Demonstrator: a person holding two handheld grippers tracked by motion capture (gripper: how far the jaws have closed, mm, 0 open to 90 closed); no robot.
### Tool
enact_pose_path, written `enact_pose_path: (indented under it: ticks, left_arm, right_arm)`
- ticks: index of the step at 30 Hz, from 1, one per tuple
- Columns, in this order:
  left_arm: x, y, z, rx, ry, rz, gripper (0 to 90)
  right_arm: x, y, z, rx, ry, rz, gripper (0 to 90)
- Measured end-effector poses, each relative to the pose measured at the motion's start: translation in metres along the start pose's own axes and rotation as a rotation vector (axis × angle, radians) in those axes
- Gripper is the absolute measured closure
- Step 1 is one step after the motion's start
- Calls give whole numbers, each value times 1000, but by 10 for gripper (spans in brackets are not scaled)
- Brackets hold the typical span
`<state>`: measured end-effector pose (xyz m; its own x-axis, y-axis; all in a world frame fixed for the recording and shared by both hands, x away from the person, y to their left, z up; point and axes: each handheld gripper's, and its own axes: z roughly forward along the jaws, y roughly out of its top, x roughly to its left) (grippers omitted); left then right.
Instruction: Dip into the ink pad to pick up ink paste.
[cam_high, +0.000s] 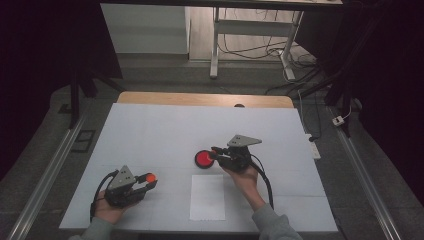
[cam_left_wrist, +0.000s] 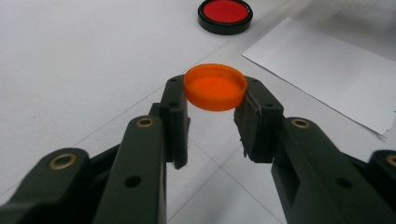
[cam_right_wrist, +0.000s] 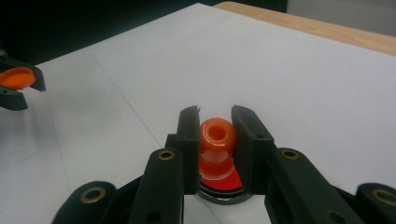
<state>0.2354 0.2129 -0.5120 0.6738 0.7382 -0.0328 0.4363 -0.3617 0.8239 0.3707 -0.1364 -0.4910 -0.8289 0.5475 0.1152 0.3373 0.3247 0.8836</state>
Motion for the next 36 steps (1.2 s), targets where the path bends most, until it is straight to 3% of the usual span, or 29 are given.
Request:
enact_pose_path:
  ticks: [17, 36]
  left_arm:
    - [0, 0, 0, -2, -2, -1, 655]
    - [0, 0, -1, -4, 1, -3, 654]
  right_arm:
    - [-3, 1, 26, 37, -14, 0, 726]
    - [-3, -8, 36, 71, -46, -26, 725]
